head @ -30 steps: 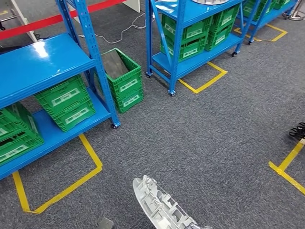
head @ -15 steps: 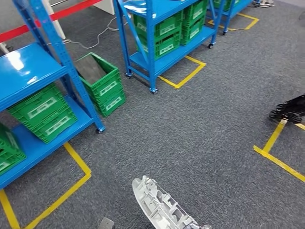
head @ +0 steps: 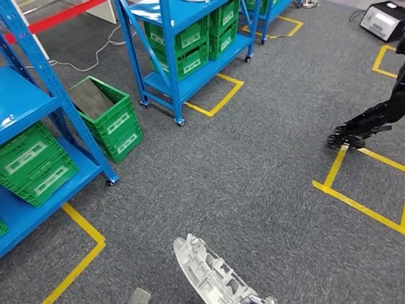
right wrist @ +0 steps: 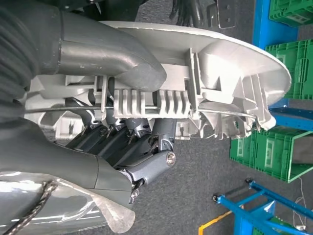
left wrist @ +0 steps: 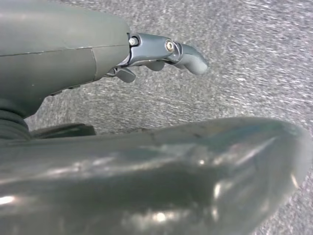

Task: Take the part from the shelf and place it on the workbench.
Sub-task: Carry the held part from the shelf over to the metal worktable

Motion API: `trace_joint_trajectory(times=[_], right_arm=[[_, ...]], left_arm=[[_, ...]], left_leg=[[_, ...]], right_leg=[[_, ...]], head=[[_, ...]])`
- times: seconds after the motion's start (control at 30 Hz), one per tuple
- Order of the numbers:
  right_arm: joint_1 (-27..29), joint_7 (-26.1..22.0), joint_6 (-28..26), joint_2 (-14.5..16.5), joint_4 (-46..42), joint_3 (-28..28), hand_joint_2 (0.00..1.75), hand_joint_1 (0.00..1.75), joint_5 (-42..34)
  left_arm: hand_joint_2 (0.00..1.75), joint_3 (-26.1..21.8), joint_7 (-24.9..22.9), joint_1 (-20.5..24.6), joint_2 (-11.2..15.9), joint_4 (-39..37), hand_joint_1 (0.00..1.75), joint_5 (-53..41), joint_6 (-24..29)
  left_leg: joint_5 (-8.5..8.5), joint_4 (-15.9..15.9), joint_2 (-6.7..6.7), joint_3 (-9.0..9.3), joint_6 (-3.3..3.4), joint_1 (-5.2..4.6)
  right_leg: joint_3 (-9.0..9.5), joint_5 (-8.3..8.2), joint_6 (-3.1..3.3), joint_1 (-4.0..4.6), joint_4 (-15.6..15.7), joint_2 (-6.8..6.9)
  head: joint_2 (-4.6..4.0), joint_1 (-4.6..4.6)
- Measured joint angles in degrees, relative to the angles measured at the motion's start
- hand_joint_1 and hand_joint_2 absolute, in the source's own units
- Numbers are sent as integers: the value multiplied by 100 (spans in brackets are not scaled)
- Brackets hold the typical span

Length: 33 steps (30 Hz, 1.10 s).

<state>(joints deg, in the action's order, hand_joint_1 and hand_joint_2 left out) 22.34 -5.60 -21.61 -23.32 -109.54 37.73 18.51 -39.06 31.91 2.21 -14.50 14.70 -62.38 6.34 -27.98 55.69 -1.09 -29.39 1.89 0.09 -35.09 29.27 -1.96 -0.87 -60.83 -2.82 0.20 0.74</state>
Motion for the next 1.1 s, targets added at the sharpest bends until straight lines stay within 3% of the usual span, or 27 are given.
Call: trace_joint_trajectory(times=[0.07, 0.13, 0.17, 0.2, 0.27, 0.33, 0.4, 0.47, 0.53, 0.6, 0.63, 0.67, 0.73, 0.8, 0.87, 0.93, 1.0, 1.1], right_arm=[[-27, -14, 11, 5, 37, -8, 175, 175, -6], [-31, -28, 31, 15, 75, -11, 175, 175, -24], [-31, -34, 42, 19, 91, -11, 175, 175, -36], [-30, -36, 50, 20, 106, -12, 175, 175, -47], [-35, -36, 56, 20, 126, -14, 175, 175, -56], [-37, -37, 60, 24, 139, -20, 175, 175, -57], [-25, -40, 64, 28, 152, -24, 175, 175, -55], [-18, -42, 64, 33, 159, -25, 175, 175, -49], [-19, -42, 64, 39, 168, -27, 175, 175, -43], [-18, -38, 61, 42, 184, -31, 175, 175, -42], [-16, -35, 57, 43, 193, -31, 175, 175, -42], [-14, -34, 55, 44, 201, -31, 175, 175, -43], [-13, -32, 49, 44, 211, -31, 175, 175, -44], [-17, -32, 46, 46, 213, -31, 175, 175, -43], [-12, -29, 44, 48, 217, -31, 175, 175, -41], [2, -20, 32, 48, 220, -32, 175, 175, -38], [4, 8, 14, 48, 221, -36, 175, 175, -27], [-8, 51, 4, 50, 227, -48, 175, 175, -4]], left_arm=[[0, -2, 0, -9, 1, -1, 0, 0, -1], [0, -5, 0, -14, 2, -1, 0, 0, -2], [0, -7, 0, -15, 3, 0, 0, 0, -2], [0, -8, 1, -14, 3, 0, 0, 0, -2], [0, -9, 2, -12, 5, 1, 0, 2, -2], [0, -10, 7, -9, 11, 1, 0, 8, -2], [0, -11, 13, -5, 17, 1, 0, 15, -3], [0, -13, 16, 1, 25, 0, 0, 17, -5], [0, -13, 17, 1, 31, -1, 0, 19, -9], [0, -15, 17, -4, 36, -3, 0, 22, -17], [0, -16, 17, -7, 39, -4, 0, 25, -22], [0, -17, 18, -8, 41, -5, 0, 26, -25], [0, -19, 19, -4, 43, -6, 0, 26, -26], [0, -20, 21, -1, 48, -6, 0, 27, -26], [0, -21, 23, 8, 55, -6, 0, 30, -25], [0, -22, 24, 15, 52, -6, 0, 36, -25], [0, -23, 27, 11, 44, -6, 0, 41, -24], [0, -26, 31, -7, 38, -6, 0, 41, -25]], left_leg=[[7, -11, 126, -6, 23, -7], [1, -7, 256, -14, 23, -14], [-5, -3, 314, -15, 16, -13], [-14, 3, 366, -8, 2, -9], [-58, 47, 450, 2, -58, -15], [-103, 100, 516, 6, -132, -37], [-116, 115, 584, 13, -187, -38], [-201, 198, 514, -7, -244, -14], [-519, 689, 302, -211, -287, 7], [-877, 1477, 179, -568, -293, 10], [-931, 1730, 165, -691, -284, 9], [-874, 1784, 158, -728, -268, 7], [-473, 1259, 88, -514, -204, -4], [-136, 525, -114, -205, -123, -17], [-79, 213, -219, -89, -81, -34], [-59, 140, -138, -79, -58, -36], [-10, 55, -32, -52, -15, -21], [7, 19, 155, -48, 22, -32]], right_leg=[[-338, 368, -42, -8, -708, 186], [-579, 540, -90, -32, -1236, 229], [-557, 479, -110, -45, -1220, 245], [-419, 329, -125, -59, -984, 275], [36, 19, -135, -65, -194, 446], [315, -89, -74, -49, 275, 550], [322, -85, 18, -31, 302, 480], [307, -109, 87, -37, 312, 405], [304, -131, 150, -47, 325, 327], [296, -134, 180, -30, 322, 234], [296, -134, 183, -20, 321, 177], [301, -134, 183, -10, 320, 115], [324, -134, 183, 3, 320, -12], [326, -135, 170, 10, 313, -123], [280, -155, 119, -3, 311, -213], [227, -176, 48, -28, 312, -266], [108, -53, 5, -22, 122, -111], [-379, 462, -46, -20, -883, 186]], head=[[0, 18], [0, 15], [0, 17], [0, 16], [0, 21], [0, 8], [0, -4], [0, -11], [0, -29], [0, -36], [0, -37], [0, -36], [0, -37], [0, -33], [0, -35], [0, -37], [0, -19], [0, 3]])
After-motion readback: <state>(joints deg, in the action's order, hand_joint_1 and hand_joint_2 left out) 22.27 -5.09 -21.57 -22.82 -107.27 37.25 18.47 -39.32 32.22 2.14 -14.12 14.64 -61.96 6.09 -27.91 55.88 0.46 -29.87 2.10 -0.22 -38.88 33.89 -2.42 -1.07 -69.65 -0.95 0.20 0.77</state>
